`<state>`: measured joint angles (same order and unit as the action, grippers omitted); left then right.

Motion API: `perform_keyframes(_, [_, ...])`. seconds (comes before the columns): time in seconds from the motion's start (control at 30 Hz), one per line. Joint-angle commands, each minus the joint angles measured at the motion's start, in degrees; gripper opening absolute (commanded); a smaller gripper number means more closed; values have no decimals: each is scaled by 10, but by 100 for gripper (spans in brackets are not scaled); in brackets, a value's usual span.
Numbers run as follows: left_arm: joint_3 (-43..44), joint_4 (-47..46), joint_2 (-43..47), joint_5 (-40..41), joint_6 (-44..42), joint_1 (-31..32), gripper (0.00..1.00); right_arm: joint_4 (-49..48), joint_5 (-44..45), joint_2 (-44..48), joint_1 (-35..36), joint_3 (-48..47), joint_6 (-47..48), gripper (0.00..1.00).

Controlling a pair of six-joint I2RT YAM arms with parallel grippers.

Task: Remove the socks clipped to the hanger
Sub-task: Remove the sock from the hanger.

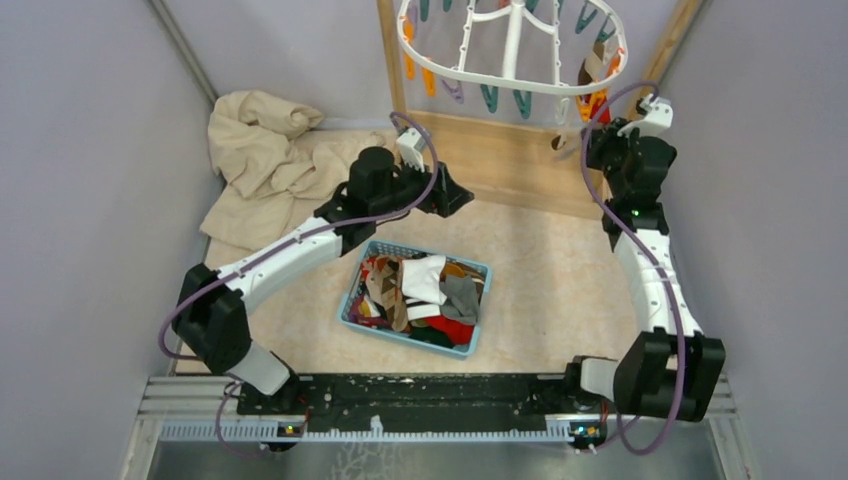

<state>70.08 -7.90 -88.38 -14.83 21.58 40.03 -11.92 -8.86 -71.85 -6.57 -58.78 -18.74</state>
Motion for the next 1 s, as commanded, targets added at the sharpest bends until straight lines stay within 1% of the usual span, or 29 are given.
perform_keyframes(0.0, [30, -60, -23, 9, -21, 37, 88, 35, -68, 50, 10, -1, -38, 0])
perform_keyframes(0.03, [32, -70, -28, 12, -28, 45, 91, 49, -69, 58, 18, 2, -40, 0])
perform_keyframes(0.07, [33, -82, -33, 12, -33, 52, 98, 58, -74, 68, 26, 4, -44, 0])
perform_keyframes(0.1, [33, -93, -39, 12, -37, 60, 99, 68, -79, 75, 35, 7, -51, 0])
perform_keyframes(0.27, [22, -168, -55, 4, -51, 77, 99, 112, -75, 110, 97, 18, -68, 0])
perform_keyframes(0.4, [34, -185, -68, 0, -63, 91, 99, 136, -90, 126, 111, 26, -91, 0])
perform_keyframes(0.53, [46, -199, -83, 17, -75, 103, 99, 147, -94, 133, 122, 24, -102, 0])
perform_keyframes(0.73, [76, -191, -114, 45, -104, 126, 99, 164, -99, 134, 144, 7, -115, 0])
perform_keyframes(0.97, [94, -167, -140, 112, -151, 153, 99, 184, -93, 137, 170, -6, -126, 0])
